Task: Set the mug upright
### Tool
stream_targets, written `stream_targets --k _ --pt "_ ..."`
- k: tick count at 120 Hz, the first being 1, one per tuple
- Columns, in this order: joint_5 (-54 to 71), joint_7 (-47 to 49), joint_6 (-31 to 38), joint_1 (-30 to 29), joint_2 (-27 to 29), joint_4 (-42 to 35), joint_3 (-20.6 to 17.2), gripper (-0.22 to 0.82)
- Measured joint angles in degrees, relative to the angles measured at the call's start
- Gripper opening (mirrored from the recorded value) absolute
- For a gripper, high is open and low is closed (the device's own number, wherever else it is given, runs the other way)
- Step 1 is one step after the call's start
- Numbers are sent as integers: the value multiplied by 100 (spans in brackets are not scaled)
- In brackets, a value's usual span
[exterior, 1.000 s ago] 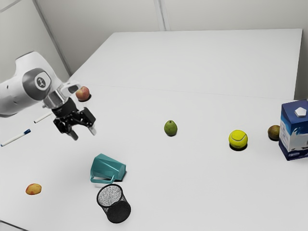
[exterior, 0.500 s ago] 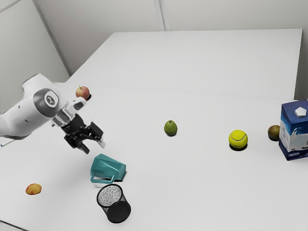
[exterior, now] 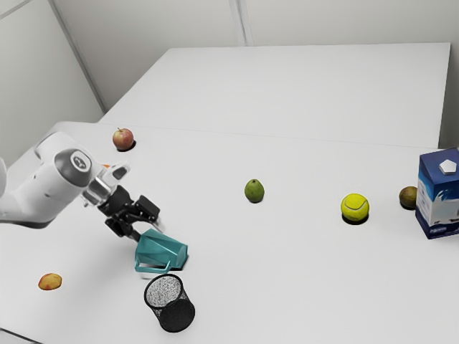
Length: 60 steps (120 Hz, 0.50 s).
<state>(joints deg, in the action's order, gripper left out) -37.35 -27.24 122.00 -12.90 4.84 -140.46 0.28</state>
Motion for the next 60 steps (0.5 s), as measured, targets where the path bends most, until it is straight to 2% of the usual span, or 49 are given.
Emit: stream_targets --k 48,60 --pt "-1332 -881 228 -3 -44 -360 8 57" --pt "-1552 -1086 242 -6 -45 -390 8 50"
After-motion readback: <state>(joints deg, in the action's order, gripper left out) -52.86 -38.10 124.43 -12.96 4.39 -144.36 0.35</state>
